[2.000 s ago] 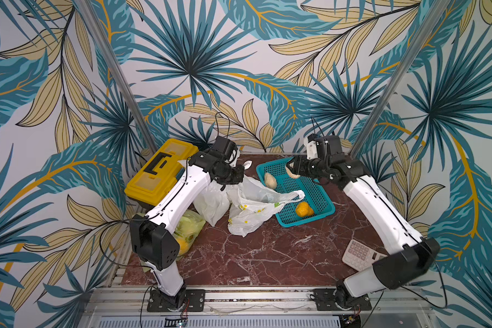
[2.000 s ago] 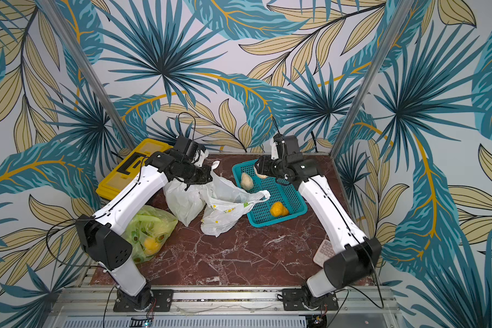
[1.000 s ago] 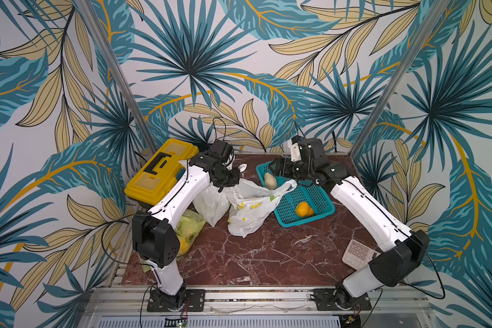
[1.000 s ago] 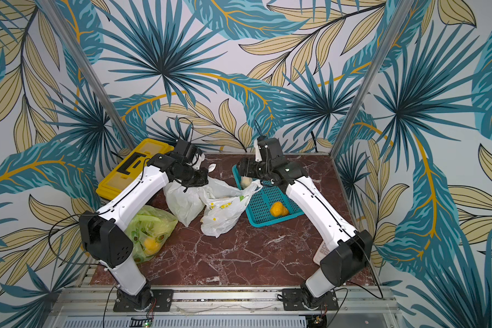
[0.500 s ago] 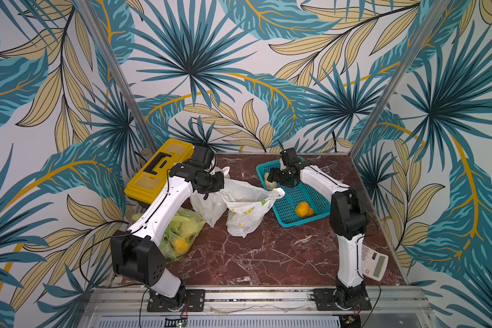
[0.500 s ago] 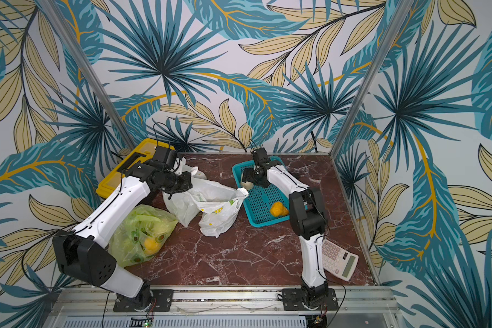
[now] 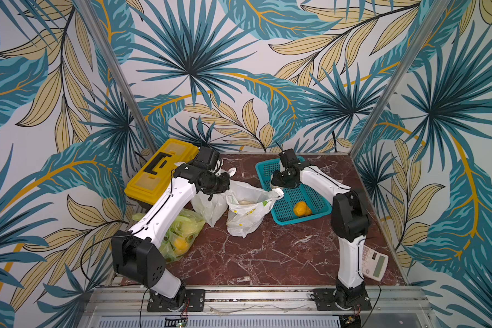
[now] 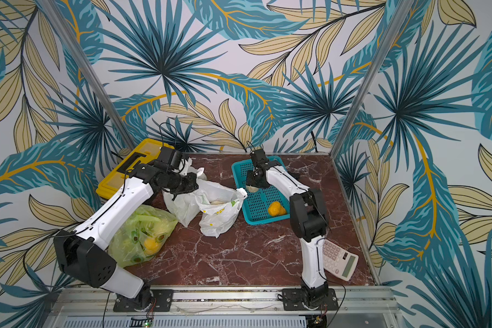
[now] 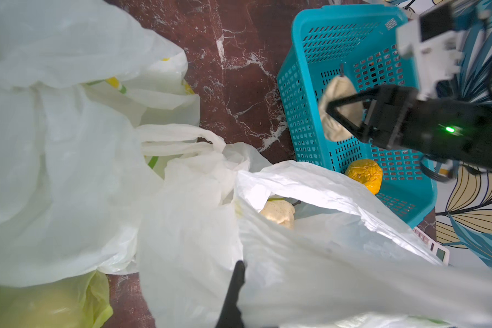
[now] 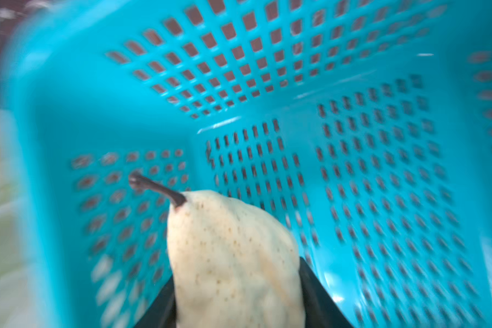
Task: Place the pears into plastic bags & tie knots
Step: Pick up the pear from the basket, then place the pear in the plastic bag.
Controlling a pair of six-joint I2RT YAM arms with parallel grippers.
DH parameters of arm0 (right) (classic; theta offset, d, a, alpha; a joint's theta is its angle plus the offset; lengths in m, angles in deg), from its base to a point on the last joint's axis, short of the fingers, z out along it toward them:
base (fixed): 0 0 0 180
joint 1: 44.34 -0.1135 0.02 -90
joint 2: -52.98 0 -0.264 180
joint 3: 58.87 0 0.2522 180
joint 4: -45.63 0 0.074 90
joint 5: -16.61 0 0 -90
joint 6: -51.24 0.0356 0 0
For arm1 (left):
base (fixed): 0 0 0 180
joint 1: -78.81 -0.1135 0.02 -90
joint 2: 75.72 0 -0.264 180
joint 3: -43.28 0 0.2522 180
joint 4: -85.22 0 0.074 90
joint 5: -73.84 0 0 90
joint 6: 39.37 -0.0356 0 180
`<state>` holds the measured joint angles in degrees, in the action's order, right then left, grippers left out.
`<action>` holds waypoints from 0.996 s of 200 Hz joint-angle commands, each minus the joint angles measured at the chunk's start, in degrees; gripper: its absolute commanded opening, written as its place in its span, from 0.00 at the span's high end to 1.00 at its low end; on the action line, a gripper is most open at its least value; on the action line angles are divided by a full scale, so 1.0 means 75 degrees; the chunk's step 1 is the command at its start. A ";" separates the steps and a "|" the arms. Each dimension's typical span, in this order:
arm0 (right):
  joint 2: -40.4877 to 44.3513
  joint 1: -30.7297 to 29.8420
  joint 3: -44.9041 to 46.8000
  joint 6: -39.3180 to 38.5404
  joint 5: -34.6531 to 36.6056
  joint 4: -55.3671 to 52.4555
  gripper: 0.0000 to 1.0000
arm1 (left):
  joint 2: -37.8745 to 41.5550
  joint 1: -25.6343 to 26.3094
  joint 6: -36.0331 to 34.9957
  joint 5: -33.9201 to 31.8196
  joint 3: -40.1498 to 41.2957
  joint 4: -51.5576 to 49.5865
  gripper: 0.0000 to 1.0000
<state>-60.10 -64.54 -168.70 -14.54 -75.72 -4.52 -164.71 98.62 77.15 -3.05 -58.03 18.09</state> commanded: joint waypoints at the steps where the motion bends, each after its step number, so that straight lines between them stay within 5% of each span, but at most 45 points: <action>1: 0.2189 -0.0072 0.0594 -0.0159 -0.0503 -0.0031 0.57 | -0.0104 0.0084 -0.0041 0.0074 -0.0501 0.0154 1.00; 39: 0.3779 -0.1533 0.0312 -0.1085 0.0729 -0.0314 0.54 | -0.0483 0.0251 -0.0103 0.0255 -0.1017 0.0143 1.00; 91: 0.2816 -0.2779 0.0394 -0.0211 -0.0322 0.0320 0.55 | -0.0467 0.0253 -0.0140 0.0081 -0.1268 0.0148 1.00; 126: 0.1904 -0.3011 0.0531 -0.0050 -0.0139 0.0529 0.54 | -0.0456 0.0262 -0.0182 0.0057 -0.1206 0.0143 1.00; 160: 0.1335 -0.3002 -0.0023 -0.0502 0.0834 -0.0439 0.23 | -0.0474 0.0241 -0.0243 0.0003 -0.1133 0.0143 1.00; 199: 0.1904 -0.3013 -0.0238 -0.1130 0.1343 -0.1011 0.01 | -0.0452 0.0136 -0.0211 0.0035 -0.0962 0.0145 1.00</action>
<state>-50.13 -87.03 -167.85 -19.41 -70.28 -7.10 -168.60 100.35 76.36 -2.24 -65.64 18.55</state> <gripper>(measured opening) 0.971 0.045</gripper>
